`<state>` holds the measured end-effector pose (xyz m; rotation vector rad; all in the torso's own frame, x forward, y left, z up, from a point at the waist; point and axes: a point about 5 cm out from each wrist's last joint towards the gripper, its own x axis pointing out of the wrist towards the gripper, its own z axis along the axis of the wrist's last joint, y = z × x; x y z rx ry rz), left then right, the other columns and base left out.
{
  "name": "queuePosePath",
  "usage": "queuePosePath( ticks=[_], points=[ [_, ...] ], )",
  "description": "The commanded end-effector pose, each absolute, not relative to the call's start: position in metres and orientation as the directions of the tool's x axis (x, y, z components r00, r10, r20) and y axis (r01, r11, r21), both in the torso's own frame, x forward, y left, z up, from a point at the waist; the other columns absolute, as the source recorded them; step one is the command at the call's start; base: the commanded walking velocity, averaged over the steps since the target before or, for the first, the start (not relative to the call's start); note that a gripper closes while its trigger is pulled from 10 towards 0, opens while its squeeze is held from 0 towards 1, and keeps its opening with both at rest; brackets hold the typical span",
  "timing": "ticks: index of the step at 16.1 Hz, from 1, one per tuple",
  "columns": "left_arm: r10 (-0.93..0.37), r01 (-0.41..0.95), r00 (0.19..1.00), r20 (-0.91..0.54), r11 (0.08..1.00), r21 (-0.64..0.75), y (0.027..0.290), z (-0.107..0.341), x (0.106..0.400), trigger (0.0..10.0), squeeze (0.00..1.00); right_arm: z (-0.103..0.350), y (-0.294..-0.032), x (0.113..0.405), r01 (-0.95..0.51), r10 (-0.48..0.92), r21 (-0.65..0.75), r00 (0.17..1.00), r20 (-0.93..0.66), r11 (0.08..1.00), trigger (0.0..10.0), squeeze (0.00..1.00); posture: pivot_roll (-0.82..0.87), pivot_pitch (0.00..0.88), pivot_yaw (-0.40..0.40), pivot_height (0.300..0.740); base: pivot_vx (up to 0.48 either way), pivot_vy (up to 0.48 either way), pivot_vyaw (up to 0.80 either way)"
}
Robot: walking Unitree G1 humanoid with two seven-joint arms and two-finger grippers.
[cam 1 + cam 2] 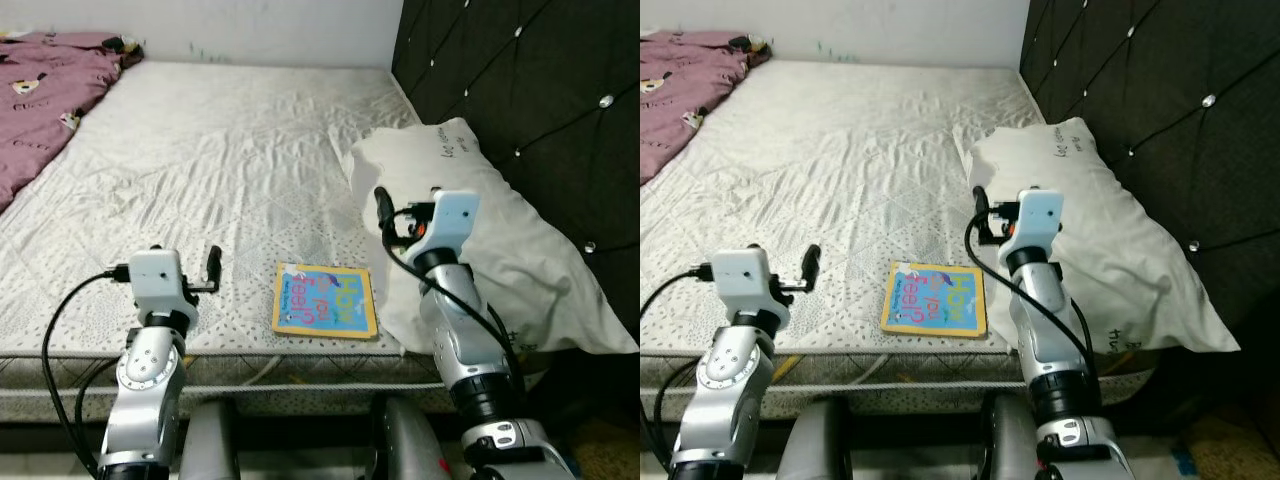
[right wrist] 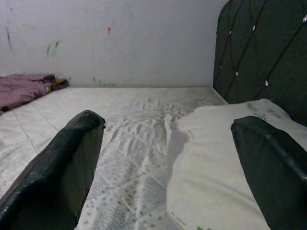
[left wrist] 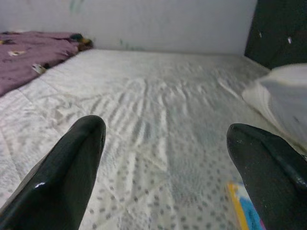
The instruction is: Clean up the room
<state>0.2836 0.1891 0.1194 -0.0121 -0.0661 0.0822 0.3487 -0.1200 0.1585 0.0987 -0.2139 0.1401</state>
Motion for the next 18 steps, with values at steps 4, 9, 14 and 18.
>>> queuePosePath(
  ticks=[4,9,14,18],
  points=[
    [0.118,-0.118,0.992,0.049,0.993,-0.011,0.189,0.121,0.275,10.0,0.00,0.153,-0.124,0.343,-0.124,0.100,0.111,0.975,0.199,0.986,10.0,0.00,0.08,0.000,-0.034,0.658,0.000,0.000,0.00],
    [0.102,-0.101,0.994,0.038,0.995,-0.014,0.175,0.118,0.267,10.0,0.00,0.142,-0.125,0.333,-0.112,0.092,0.122,0.982,0.165,0.986,10.0,0.00,0.09,0.000,-0.036,0.718,0.000,0.000,0.00],
    [0.036,-0.035,0.998,0.053,0.999,-0.015,0.165,0.120,0.265,10.0,0.00,0.143,-0.134,0.330,-0.083,0.066,0.104,0.986,0.154,0.991,10.0,0.00,0.07,0.000,-0.027,0.740,0.000,0.000,0.00],
    [0.028,-0.026,0.999,0.037,0.998,-0.060,0.157,0.117,0.267,10.0,0.00,0.142,-0.138,0.329,-0.078,0.065,0.085,0.987,0.146,0.993,10.0,0.00,0.06,0.000,-0.028,0.740,0.000,0.000,0.00]
  ],
)
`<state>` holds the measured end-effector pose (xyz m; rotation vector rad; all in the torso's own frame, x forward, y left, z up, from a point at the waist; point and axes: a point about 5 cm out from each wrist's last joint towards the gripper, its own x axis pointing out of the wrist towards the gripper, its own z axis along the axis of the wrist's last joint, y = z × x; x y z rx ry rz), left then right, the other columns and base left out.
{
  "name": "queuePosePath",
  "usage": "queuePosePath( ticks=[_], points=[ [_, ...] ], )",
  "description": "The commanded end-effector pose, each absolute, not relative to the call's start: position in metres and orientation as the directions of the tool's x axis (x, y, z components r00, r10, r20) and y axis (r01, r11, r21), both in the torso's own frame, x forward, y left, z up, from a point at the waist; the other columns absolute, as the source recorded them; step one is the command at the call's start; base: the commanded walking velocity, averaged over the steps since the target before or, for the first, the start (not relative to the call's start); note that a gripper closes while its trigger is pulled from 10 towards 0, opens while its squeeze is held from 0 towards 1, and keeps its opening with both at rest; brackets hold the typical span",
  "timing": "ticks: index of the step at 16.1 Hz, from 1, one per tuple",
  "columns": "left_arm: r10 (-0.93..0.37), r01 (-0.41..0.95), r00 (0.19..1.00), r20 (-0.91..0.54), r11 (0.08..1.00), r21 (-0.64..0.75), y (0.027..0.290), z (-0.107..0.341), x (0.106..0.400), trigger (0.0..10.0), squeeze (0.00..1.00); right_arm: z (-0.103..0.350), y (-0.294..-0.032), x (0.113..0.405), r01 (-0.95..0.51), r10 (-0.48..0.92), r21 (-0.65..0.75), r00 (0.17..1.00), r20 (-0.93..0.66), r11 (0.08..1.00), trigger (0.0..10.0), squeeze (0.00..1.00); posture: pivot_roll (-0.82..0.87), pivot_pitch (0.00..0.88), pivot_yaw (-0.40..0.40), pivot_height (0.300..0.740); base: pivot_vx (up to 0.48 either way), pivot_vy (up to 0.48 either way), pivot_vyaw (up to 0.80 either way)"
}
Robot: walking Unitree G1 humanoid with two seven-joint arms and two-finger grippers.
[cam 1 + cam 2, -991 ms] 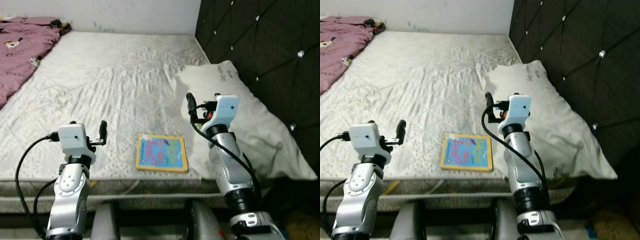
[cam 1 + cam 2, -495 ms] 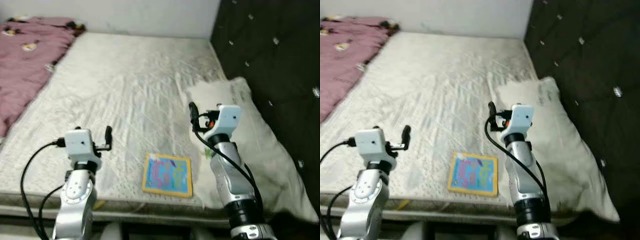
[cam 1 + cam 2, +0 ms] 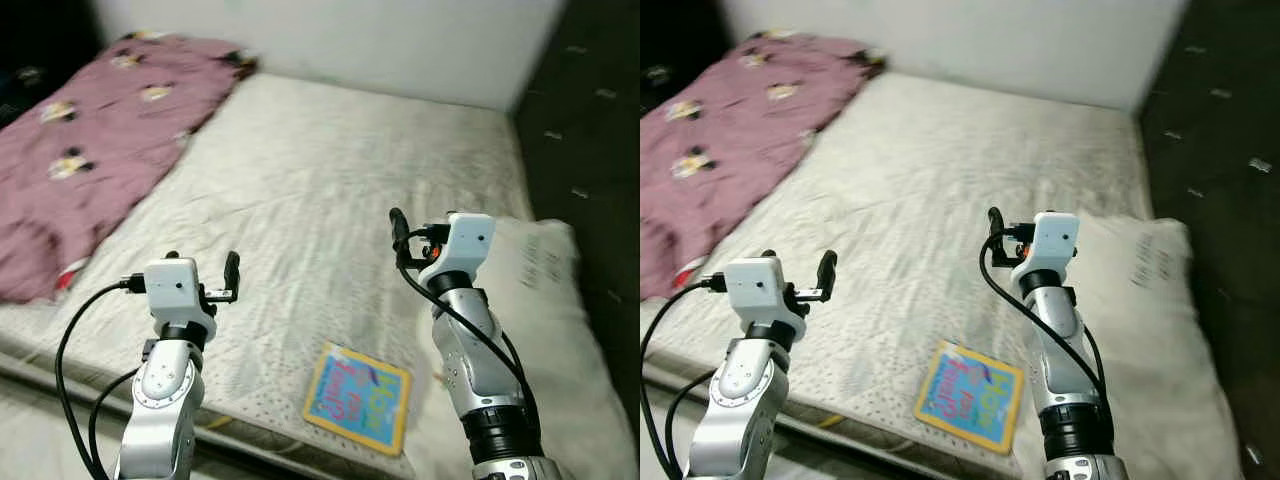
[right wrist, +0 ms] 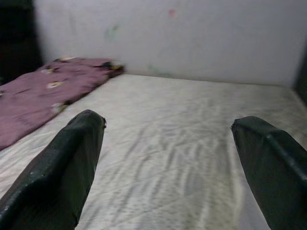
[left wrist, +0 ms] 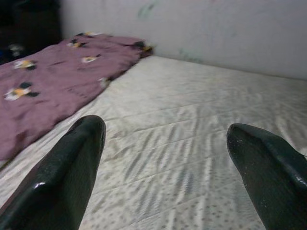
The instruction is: Clean up the room
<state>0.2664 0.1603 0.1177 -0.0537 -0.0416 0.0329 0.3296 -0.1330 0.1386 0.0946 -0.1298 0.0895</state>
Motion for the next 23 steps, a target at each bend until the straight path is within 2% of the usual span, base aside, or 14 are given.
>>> queuePosePath(
  ticks=[1,6,10,12,20,23],
  points=[
    [0.002,0.000,0.999,0.046,0.998,-0.055,0.153,0.119,0.268,10.0,0.00,0.143,-0.139,0.330,-0.077,0.064,0.084,0.987,0.147,0.993,10.0,0.00,0.06,0.000,-0.028,0.740,0.000,0.000,0.00],
    [-0.016,0.019,0.999,0.034,0.996,-0.083,0.151,0.118,0.271,10.0,0.00,0.136,-0.132,0.327,-0.096,0.088,0.082,0.991,0.101,0.992,10.0,0.00,0.06,0.000,-0.032,0.740,0.000,0.000,0.00],
    [-0.024,0.026,1.000,0.020,0.993,-0.111,0.148,0.117,0.271,10.0,0.00,0.137,-0.131,0.327,-0.107,0.098,0.088,0.990,0.103,0.990,10.0,0.00,0.05,0.000,-0.035,0.740,0.000,0.000,-0.80],
    [-0.023,0.025,1.000,0.018,0.993,-0.114,0.147,0.116,0.272,10.0,0.00,0.138,-0.131,0.328,-0.109,0.101,0.083,0.989,0.104,0.991,10.0,0.00,0.05,0.000,-0.035,0.740,0.000,0.000,-0.20],
    [-0.036,0.037,0.999,0.010,0.993,-0.114,0.147,0.115,0.271,10.0,0.00,0.137,-0.124,0.330,-0.135,0.124,0.107,0.987,0.101,0.985,10.0,0.00,0.06,0.000,-0.027,0.740,0.000,0.392,0.00],
    [-0.047,0.048,0.999,0.008,0.992,-0.116,0.147,0.114,0.274,10.0,0.00,0.148,-0.119,0.329,-0.176,0.170,0.026,0.972,0.160,0.984,10.0,0.00,0.04,0.000,-0.014,0.740,0.000,0.480,0.00]
  ],
)
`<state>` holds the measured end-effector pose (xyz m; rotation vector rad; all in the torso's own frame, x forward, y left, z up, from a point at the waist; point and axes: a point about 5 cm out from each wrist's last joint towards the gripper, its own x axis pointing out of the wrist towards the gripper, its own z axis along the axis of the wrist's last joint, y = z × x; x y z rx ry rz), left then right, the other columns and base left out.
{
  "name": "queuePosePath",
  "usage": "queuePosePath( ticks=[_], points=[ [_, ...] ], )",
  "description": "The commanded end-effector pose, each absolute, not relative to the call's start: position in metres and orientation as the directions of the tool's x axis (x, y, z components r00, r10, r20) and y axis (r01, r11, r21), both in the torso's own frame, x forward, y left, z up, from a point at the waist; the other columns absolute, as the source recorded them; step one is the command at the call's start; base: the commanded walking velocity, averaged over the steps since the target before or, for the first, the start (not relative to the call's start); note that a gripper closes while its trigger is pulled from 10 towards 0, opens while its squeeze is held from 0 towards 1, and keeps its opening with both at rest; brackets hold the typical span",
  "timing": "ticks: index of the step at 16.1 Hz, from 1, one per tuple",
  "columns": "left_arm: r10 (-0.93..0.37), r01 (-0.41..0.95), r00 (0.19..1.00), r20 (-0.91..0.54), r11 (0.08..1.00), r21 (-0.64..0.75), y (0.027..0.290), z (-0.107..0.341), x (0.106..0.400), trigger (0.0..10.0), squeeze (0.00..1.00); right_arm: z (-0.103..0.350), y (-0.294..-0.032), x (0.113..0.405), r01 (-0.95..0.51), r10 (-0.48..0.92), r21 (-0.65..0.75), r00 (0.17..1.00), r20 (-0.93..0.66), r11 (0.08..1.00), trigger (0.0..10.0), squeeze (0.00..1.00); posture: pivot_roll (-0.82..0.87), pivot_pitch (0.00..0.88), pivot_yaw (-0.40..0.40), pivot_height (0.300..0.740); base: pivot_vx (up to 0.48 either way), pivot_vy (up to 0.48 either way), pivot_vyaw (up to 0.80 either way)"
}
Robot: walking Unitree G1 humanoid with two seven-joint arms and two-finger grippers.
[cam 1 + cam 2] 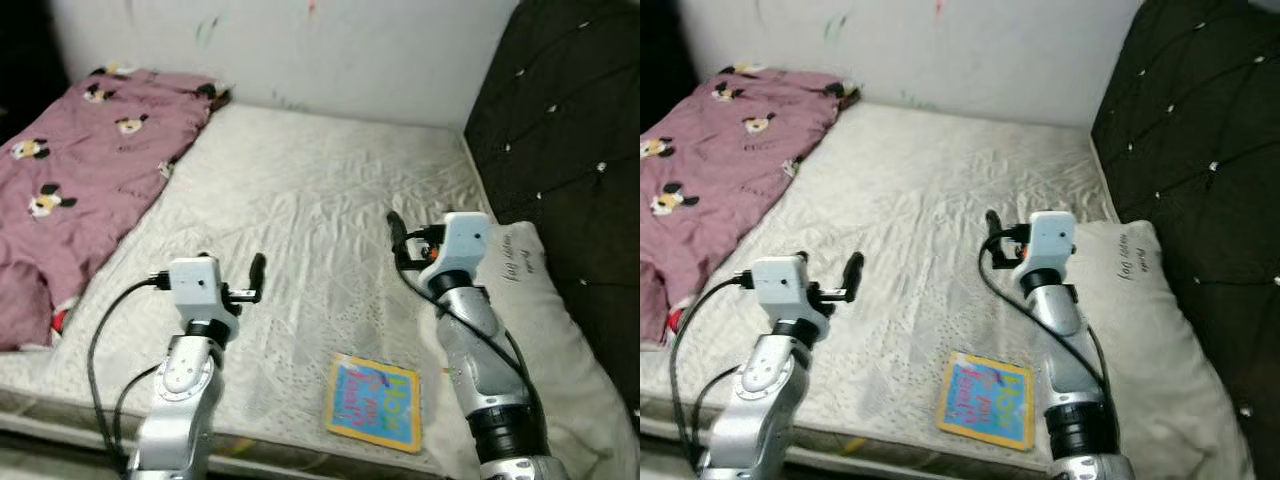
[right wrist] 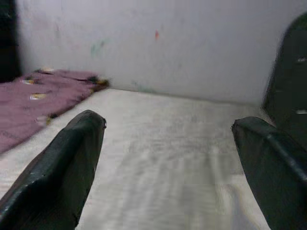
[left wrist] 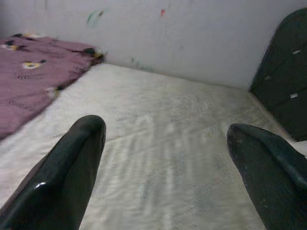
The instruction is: Clean up the room
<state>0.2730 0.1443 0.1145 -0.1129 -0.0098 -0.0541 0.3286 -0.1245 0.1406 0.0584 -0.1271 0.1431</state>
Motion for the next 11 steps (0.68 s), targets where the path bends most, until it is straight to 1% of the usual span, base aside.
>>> queuePosePath(
  ticks=[1,4,6,9,11],
  points=[
    [-0.056,0.056,0.998,0.009,0.991,-0.120,0.144,0.115,0.275,10.0,0.00,0.148,-0.120,0.330,-0.169,0.163,0.026,0.975,0.153,0.985,10.0,0.00,0.04,0.000,-0.013,0.740,0.000,0.480,0.00],
    [-0.063,0.065,0.998,0.016,0.990,-0.126,0.142,0.116,0.278,10.0,0.00,0.136,-0.121,0.331,-0.158,0.156,0.022,0.985,0.081,0.987,10.0,0.00,0.04,0.000,-0.014,0.740,0.000,0.480,0.00],
    [-0.032,0.032,0.999,0.000,0.990,-0.136,0.148,0.112,0.277,10.0,0.00,0.129,-0.119,0.329,-0.164,0.163,0.019,0.985,0.050,0.986,10.0,0.00,0.04,0.000,-0.018,0.740,0.000,0.480,0.00],
    [-0.033,0.033,0.999,0.005,0.990,-0.139,0.147,0.113,0.279,10.0,0.00,0.128,-0.116,0.329,-0.181,0.179,0.052,0.983,0.042,0.982,10.0,0.00,0.04,0.000,-0.030,0.740,0.000,0.480,0.00],
    [-0.006,0.007,1.000,0.004,0.989,-0.150,0.150,0.113,0.280,10.0,0.00,0.133,-0.116,0.328,-0.201,0.196,0.077,0.978,0.069,0.977,10.0,0.00,0.04,0.000,-0.033,0.740,0.000,0.480,0.00]
  ],
)
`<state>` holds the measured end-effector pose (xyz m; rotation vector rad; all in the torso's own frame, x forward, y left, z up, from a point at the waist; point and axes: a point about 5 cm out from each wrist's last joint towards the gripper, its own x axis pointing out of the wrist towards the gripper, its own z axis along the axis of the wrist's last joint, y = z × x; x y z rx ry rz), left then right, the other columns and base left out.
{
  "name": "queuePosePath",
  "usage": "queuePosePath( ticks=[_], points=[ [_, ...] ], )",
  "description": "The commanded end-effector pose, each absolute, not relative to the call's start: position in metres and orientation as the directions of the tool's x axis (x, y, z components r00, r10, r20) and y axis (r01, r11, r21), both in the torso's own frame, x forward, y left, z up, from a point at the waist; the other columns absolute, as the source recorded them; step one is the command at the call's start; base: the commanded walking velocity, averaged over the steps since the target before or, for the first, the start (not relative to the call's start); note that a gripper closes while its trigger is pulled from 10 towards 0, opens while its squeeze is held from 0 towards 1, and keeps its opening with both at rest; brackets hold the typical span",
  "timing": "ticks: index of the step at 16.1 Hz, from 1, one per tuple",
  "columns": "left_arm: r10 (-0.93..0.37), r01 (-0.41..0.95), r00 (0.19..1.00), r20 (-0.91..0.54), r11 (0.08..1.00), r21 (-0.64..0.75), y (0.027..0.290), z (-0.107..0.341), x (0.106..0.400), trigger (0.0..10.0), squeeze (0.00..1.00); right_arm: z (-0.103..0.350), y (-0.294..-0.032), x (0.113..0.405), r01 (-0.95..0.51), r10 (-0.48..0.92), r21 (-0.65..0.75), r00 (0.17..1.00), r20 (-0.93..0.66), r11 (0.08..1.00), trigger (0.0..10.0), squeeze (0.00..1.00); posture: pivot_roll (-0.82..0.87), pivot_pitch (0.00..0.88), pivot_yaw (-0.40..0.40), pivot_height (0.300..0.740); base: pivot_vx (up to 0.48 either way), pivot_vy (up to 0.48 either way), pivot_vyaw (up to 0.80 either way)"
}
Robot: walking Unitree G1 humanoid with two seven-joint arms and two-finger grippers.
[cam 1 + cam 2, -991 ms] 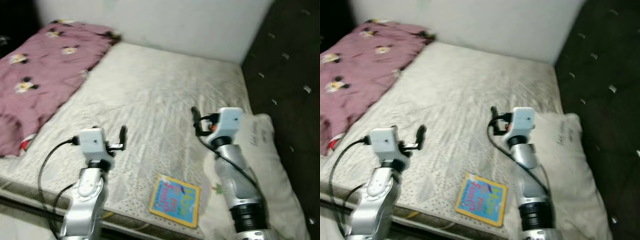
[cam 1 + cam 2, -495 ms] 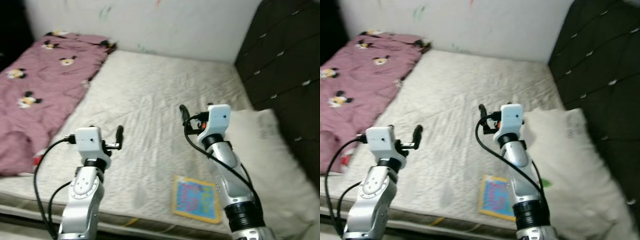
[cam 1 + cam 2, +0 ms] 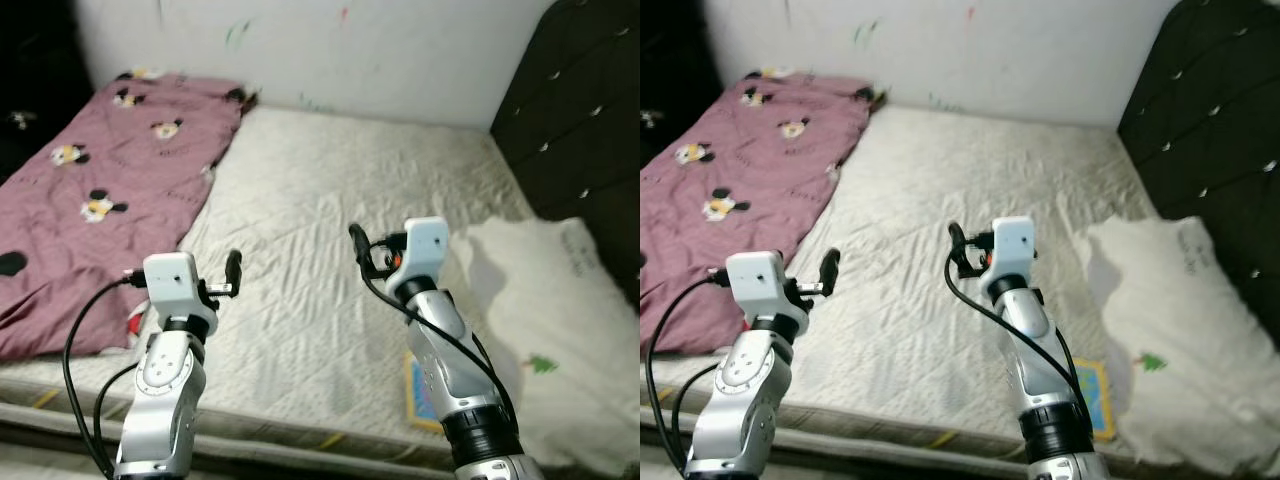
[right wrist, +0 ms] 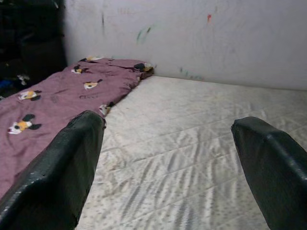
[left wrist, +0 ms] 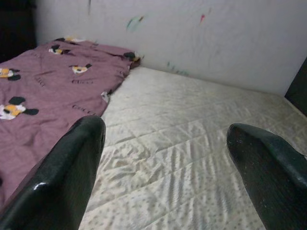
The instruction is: Clean up the room
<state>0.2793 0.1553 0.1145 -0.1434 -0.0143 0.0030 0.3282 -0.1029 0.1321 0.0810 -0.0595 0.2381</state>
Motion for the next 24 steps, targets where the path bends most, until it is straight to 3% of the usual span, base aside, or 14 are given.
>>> queuePosePath(
  ticks=[1,7,24],
  points=[
    [-0.006,0.006,1.000,0.004,0.989,-0.149,0.150,0.113,0.280,10.0,0.00,0.132,-0.116,0.328,-0.201,0.196,0.077,0.978,0.066,0.977,10.0,0.00,0.04,0.000,-0.033,0.740,0.000,0.480,0.00],
    [-0.012,0.015,1.000,0.019,0.987,-0.161,0.149,0.114,0.280,10.0,0.00,0.127,-0.118,0.327,-0.201,0.198,0.070,0.979,0.039,0.977,10.0,0.00,0.04,0.000,-0.038,0.740,0.000,0.480,-0.61],
    [-0.029,0.034,0.999,0.036,0.989,-0.141,0.143,0.114,0.280,10.0,0.00,0.119,-0.116,0.328,-0.231,0.230,0.023,0.973,0.006,0.973,10.0,0.00,0.04,0.000,-0.058,0.740,0.000,0.480,0.00]
  ],
)
